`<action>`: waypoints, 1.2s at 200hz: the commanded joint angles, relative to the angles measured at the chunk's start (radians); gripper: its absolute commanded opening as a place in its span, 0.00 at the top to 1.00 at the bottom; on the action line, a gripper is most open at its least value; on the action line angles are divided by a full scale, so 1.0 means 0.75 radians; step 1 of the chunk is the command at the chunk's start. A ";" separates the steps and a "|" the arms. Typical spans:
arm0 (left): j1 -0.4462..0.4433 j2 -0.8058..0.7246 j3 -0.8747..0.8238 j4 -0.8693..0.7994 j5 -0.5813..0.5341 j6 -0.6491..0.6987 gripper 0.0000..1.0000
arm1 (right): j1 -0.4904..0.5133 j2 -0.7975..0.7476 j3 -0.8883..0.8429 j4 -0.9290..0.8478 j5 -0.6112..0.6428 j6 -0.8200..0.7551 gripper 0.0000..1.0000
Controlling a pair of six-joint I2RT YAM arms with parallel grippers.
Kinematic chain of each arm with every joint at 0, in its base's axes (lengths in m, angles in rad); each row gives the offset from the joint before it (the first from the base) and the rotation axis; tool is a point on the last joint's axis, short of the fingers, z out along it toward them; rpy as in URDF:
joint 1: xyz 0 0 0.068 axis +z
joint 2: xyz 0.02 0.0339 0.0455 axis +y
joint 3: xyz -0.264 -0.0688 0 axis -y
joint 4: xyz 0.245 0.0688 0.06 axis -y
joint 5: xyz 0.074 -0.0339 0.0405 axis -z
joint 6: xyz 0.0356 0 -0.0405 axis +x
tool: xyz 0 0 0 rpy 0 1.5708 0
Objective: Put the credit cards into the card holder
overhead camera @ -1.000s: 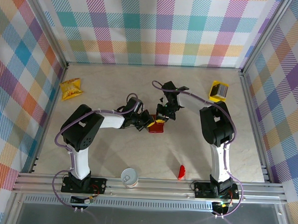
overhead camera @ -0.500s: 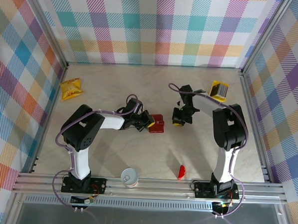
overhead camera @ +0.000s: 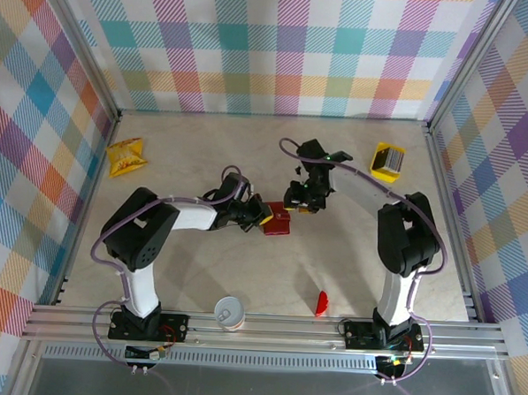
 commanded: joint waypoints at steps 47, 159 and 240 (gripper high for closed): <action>0.124 -0.544 -0.173 -0.327 -0.025 0.052 0.95 | 0.166 0.244 0.314 -0.267 0.258 0.159 0.57; 0.182 -0.597 -0.207 -0.364 0.035 0.159 0.94 | 0.211 0.500 0.537 -0.395 0.348 0.157 0.60; 0.128 -0.412 -0.078 -0.396 0.006 0.177 0.94 | 0.123 0.426 0.420 -0.229 0.046 0.094 1.00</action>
